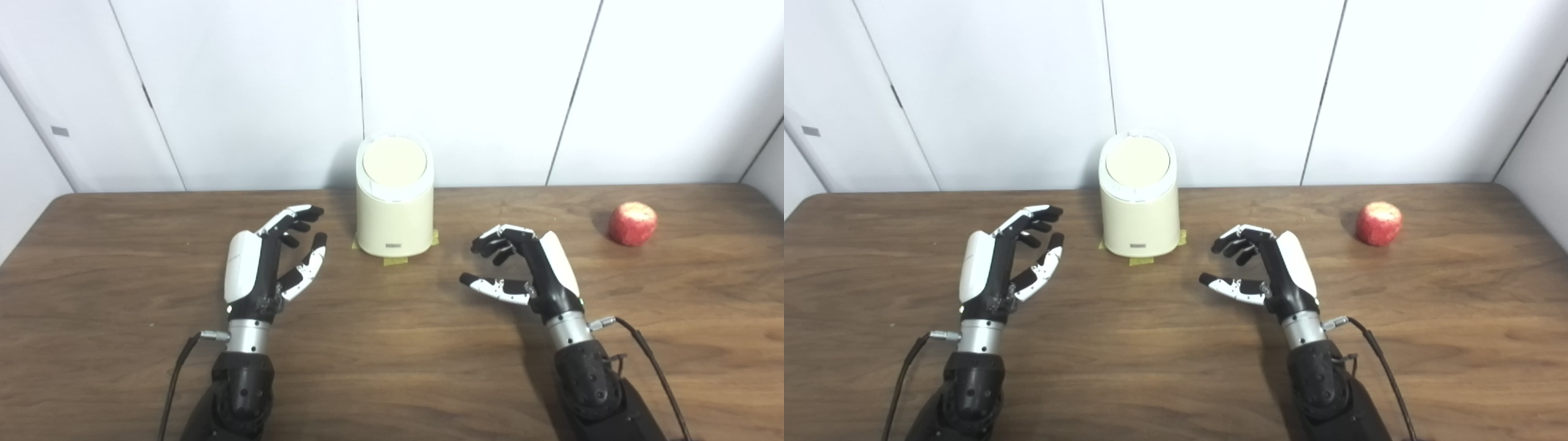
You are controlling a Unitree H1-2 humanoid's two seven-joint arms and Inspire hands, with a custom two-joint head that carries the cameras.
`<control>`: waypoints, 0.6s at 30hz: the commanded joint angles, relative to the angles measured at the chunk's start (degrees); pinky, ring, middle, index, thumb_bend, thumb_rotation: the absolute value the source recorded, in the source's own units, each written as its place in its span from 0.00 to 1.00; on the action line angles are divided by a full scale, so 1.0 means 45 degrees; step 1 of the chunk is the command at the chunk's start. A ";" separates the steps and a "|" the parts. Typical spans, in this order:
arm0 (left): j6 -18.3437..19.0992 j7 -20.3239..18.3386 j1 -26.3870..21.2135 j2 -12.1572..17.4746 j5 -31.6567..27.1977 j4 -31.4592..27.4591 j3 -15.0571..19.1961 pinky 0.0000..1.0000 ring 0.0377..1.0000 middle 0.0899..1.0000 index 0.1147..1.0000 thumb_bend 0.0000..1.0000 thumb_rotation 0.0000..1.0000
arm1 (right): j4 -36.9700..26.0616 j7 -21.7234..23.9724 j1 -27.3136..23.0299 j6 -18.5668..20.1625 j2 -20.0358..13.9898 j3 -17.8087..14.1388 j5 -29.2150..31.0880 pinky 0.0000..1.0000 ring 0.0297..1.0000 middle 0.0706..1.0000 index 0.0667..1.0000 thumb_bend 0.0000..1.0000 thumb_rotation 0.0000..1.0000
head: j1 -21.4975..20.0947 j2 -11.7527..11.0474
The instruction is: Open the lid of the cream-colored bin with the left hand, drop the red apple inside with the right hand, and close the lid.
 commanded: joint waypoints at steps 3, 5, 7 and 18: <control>-0.0232 0.0181 0.0346 0.0095 0.0066 0.0483 -0.0032 0.53 0.64 0.66 0.66 0.29 0.35 | -0.0049 -0.0121 0.0000 -0.0211 -0.0221 -0.0102 -0.0082 0.44 0.54 0.58 0.46 0.49 0.15 | -0.0006 0.0008; -0.0220 0.0156 0.0349 0.0093 0.0048 0.0470 -0.0033 0.53 0.64 0.67 0.66 0.29 0.35 | -0.0050 -0.0102 -0.0001 -0.0177 -0.0208 -0.0114 -0.0051 0.44 0.54 0.58 0.46 0.49 0.15 | -0.0006 0.0008; -0.0229 0.0178 0.0349 0.0084 0.0056 0.0463 -0.0031 0.53 0.64 0.66 0.66 0.29 0.35 | -0.0002 -0.0125 -0.0012 -0.0247 -0.0204 -0.0124 -0.0016 0.45 0.54 0.58 0.46 0.49 0.15 | -0.0009 0.0029; -0.0094 -0.0070 0.0361 0.0080 -0.0197 0.0247 0.0038 0.53 0.64 0.67 0.66 0.30 0.37 | -0.0033 -0.0146 -0.0026 -0.0227 -0.0175 -0.0091 -0.0078 0.44 0.53 0.57 0.46 0.49 0.15 | -0.0118 0.0148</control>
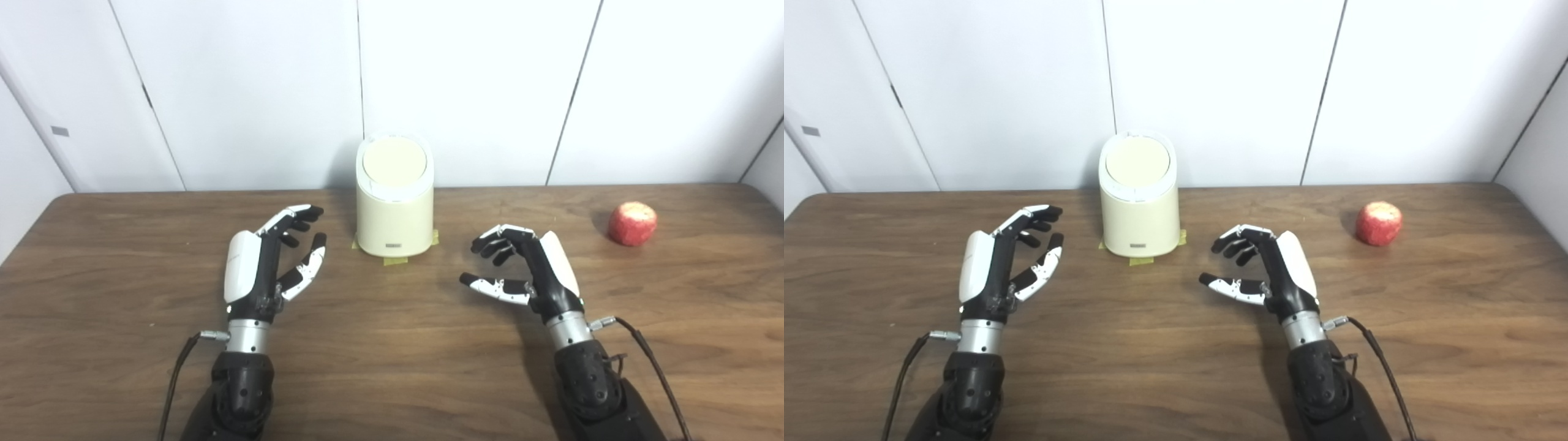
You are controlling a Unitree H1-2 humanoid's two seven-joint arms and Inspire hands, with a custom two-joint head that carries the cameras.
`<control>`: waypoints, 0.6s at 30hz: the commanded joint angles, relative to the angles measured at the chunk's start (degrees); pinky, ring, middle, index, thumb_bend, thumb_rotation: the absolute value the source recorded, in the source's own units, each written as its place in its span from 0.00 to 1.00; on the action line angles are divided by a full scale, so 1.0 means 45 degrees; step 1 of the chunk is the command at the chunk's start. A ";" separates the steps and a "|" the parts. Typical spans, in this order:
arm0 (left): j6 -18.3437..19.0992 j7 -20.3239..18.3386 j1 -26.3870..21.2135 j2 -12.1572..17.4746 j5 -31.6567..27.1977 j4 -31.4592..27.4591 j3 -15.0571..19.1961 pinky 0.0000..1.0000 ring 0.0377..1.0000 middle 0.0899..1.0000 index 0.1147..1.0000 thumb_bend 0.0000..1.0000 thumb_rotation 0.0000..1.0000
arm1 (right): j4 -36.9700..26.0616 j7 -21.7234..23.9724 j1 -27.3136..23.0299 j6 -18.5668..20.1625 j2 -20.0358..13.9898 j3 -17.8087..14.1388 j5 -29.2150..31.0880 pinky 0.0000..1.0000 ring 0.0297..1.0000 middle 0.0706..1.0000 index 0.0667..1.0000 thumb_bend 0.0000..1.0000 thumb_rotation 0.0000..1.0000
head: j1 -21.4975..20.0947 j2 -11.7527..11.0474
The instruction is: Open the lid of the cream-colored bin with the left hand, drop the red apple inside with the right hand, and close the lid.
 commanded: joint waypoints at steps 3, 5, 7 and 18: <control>0.0685 -0.0766 0.0418 -0.0055 -0.0516 -0.0454 0.0047 0.58 0.69 0.71 0.70 0.39 0.57 | -0.0099 -0.0109 -0.0011 -0.0199 -0.0207 -0.0074 -0.0113 0.44 0.53 0.57 0.46 0.49 0.15 | 0.0070 0.0035; 0.1155 -0.1175 0.0403 -0.0192 -0.0781 -0.0948 0.0088 0.63 0.72 0.74 0.73 0.48 0.67 | -0.0218 -0.0026 0.0025 -0.0011 -0.0213 -0.0068 -0.0147 0.44 0.53 0.57 0.46 0.49 0.15 | 0.0047 0.0049; 0.1601 -0.1403 0.0287 -0.0301 -0.0849 -0.1350 0.0143 0.67 0.76 0.77 0.75 0.53 0.73 | -0.0279 0.0036 0.0050 0.0088 -0.0198 -0.0073 -0.0121 0.45 0.54 0.58 0.46 0.49 0.15 | 0.0021 0.0083; 0.4608 -0.2240 -0.1877 -0.0472 -0.0485 -0.2449 0.0551 0.84 0.92 0.93 0.92 0.73 1.00 | -0.0099 -0.0105 0.0021 -0.0156 -0.0110 -0.0041 -0.0086 0.44 0.53 0.57 0.46 0.49 0.15 | -0.0038 0.0106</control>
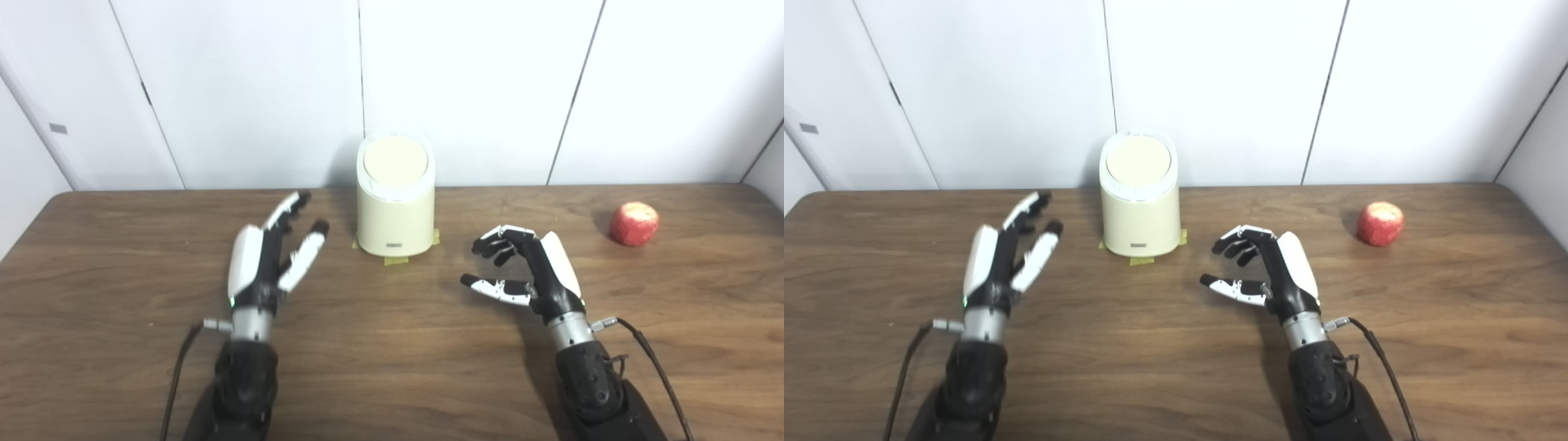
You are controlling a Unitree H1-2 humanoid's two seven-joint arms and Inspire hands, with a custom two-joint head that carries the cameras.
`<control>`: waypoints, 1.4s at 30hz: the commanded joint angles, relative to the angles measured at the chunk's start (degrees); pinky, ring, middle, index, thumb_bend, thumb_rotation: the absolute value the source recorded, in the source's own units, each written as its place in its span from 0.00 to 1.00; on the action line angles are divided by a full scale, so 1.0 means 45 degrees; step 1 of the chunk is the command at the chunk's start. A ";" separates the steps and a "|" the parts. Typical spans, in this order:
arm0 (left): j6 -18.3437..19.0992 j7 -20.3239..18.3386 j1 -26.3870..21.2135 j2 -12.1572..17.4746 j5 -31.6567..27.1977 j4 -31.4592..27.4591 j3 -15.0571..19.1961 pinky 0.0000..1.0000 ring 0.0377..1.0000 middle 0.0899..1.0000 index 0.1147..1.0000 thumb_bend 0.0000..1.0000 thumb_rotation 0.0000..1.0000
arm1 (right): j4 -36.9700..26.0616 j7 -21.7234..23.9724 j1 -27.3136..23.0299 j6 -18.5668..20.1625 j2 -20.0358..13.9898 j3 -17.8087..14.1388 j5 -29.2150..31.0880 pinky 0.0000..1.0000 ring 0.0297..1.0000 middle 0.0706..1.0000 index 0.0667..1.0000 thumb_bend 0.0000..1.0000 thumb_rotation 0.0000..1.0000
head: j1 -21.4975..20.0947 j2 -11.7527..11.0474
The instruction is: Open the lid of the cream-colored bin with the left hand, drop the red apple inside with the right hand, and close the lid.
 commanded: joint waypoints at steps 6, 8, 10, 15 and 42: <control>0.2057 -0.1047 -0.2297 0.0228 0.0658 -0.0634 -0.0309 0.89 0.99 1.00 1.00 0.78 1.00 | -0.0071 -0.0129 0.0005 -0.0078 -0.0080 -0.0052 -0.0117 0.45 0.54 0.57 0.46 0.49 0.14 | -0.0030 0.0033; 0.2383 -0.1233 -0.2718 0.0268 0.0890 -0.0576 -0.0499 0.92 1.00 1.00 1.00 0.79 0.99 | -0.0136 -0.0105 0.0024 0.0025 -0.0076 -0.0052 -0.0144 0.45 0.54 0.57 0.46 0.49 0.14 | -0.0046 0.0047; 0.2799 -0.1497 -0.3121 0.0350 0.1190 -0.0552 -0.0740 0.98 1.00 1.00 1.00 0.79 0.94 | -0.0142 -0.0116 0.0030 0.0013 -0.0087 -0.0039 -0.0152 0.45 0.54 0.57 0.46 0.49 0.14 | -0.0049 0.0062; 0.3916 -0.1938 -0.4030 0.0327 0.1859 -0.0542 -0.1206 1.00 1.00 1.00 1.00 0.81 0.80 | -0.0270 -0.0068 0.0062 0.0182 -0.0078 -0.0024 -0.0188 0.45 0.54 0.58 0.46 0.49 0.15 | -0.0055 0.0088; 0.4986 -0.1807 -0.7484 0.0303 0.4327 0.3929 -0.3197 1.00 1.00 1.00 1.00 0.89 0.45 | -0.0398 -0.0219 0.0155 0.0054 0.0049 0.0037 -0.0305 0.44 0.54 0.57 0.46 0.49 0.14 | -0.0219 0.0223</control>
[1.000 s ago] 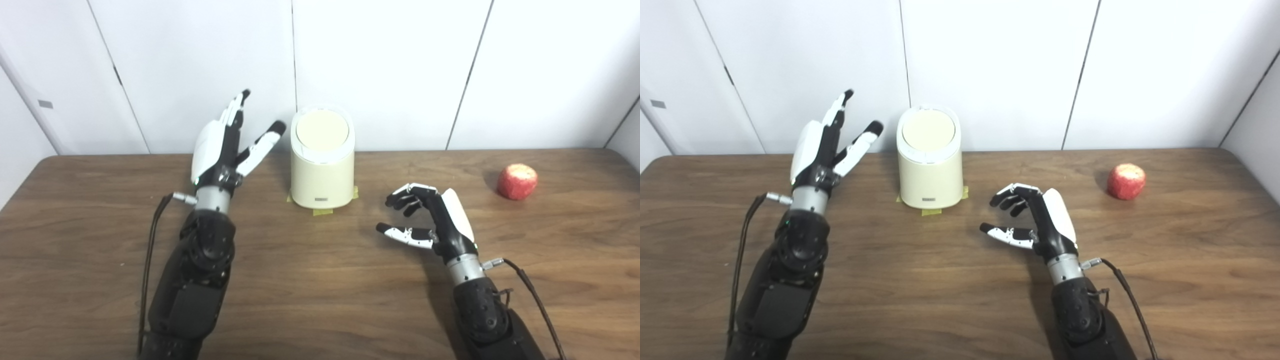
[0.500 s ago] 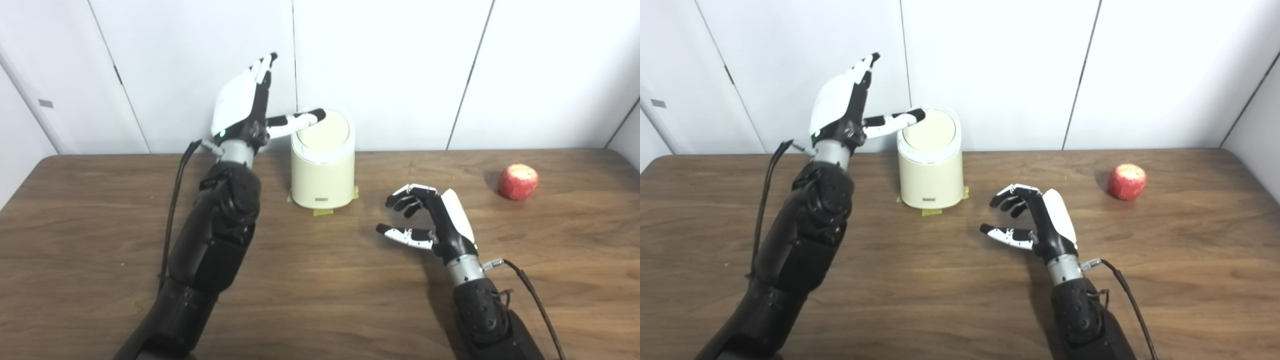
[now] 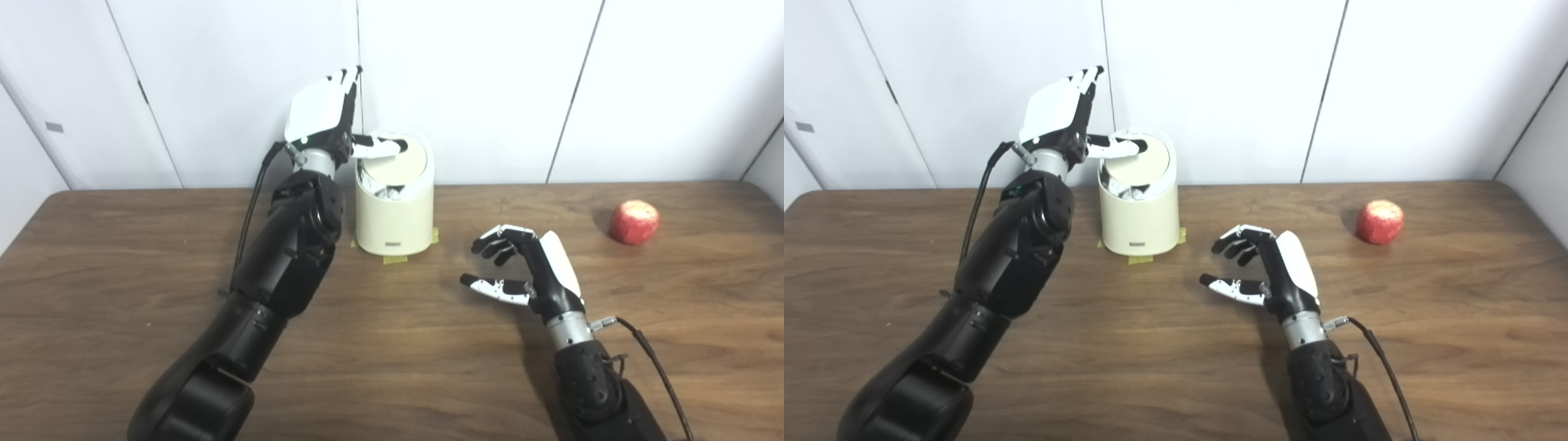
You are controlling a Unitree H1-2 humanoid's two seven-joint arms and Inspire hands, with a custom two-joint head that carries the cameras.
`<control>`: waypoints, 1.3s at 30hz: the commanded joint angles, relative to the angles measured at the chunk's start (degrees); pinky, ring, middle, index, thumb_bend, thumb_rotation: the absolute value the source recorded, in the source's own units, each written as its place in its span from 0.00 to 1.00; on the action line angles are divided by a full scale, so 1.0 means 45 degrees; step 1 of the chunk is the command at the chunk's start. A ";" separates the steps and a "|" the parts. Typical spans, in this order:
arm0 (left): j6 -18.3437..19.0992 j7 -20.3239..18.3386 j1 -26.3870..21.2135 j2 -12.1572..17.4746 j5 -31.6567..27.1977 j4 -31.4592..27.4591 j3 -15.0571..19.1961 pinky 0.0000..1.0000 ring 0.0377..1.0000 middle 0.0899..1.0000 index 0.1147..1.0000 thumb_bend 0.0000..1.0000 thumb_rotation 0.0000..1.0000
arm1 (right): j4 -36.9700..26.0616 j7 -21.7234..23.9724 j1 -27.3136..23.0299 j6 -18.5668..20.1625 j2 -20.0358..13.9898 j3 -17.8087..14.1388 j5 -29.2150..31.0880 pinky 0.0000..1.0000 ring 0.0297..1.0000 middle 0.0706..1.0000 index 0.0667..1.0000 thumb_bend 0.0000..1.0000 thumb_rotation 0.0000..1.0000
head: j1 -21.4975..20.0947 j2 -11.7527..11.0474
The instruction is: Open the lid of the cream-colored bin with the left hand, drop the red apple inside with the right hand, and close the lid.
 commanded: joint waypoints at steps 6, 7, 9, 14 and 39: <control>-0.0115 0.0755 -0.1050 0.0243 0.0430 0.0417 -0.0297 1.00 1.00 1.00 1.00 0.92 0.43 | -0.0054 -0.0175 0.0050 -0.0384 -0.0002 -0.0008 0.0021 0.44 0.53 0.57 0.46 0.49 0.14 | 0.0002 -0.0010; -0.0096 0.0778 -0.1062 0.0266 0.0466 0.0488 -0.0358 1.00 1.00 1.00 1.00 0.93 0.43 | -0.0059 -0.0174 0.0050 -0.0385 -0.0004 -0.0005 0.0017 0.44 0.53 0.57 0.46 0.49 0.14 | 0.0011 -0.0002; -0.0102 0.0882 -0.1041 0.0325 0.0581 0.0600 -0.0478 1.00 1.00 1.00 1.00 0.95 0.42 | -0.0109 -0.0133 0.0063 -0.0309 0.0009 -0.0016 0.0046 0.44 0.53 0.57 0.46 0.49 0.14 | 0.0027 -0.0001; 0.0014 0.0896 -0.0941 0.0439 0.1108 0.0595 -0.0710 1.00 1.00 1.00 1.00 1.00 0.38 | -0.0232 -0.0070 0.0101 -0.0168 0.0033 -0.0035 0.0071 0.44 0.54 0.57 0.46 0.49 0.14 | 0.0030 0.0043; -0.0225 0.0270 -0.0896 0.1688 0.5392 0.1131 -0.3856 1.00 1.00 1.00 1.00 1.00 0.30 | -0.0086 -0.0154 0.0006 -0.0266 0.0057 0.0011 -0.0036 0.44 0.54 0.57 0.46 0.49 0.14 | 0.0065 -0.0012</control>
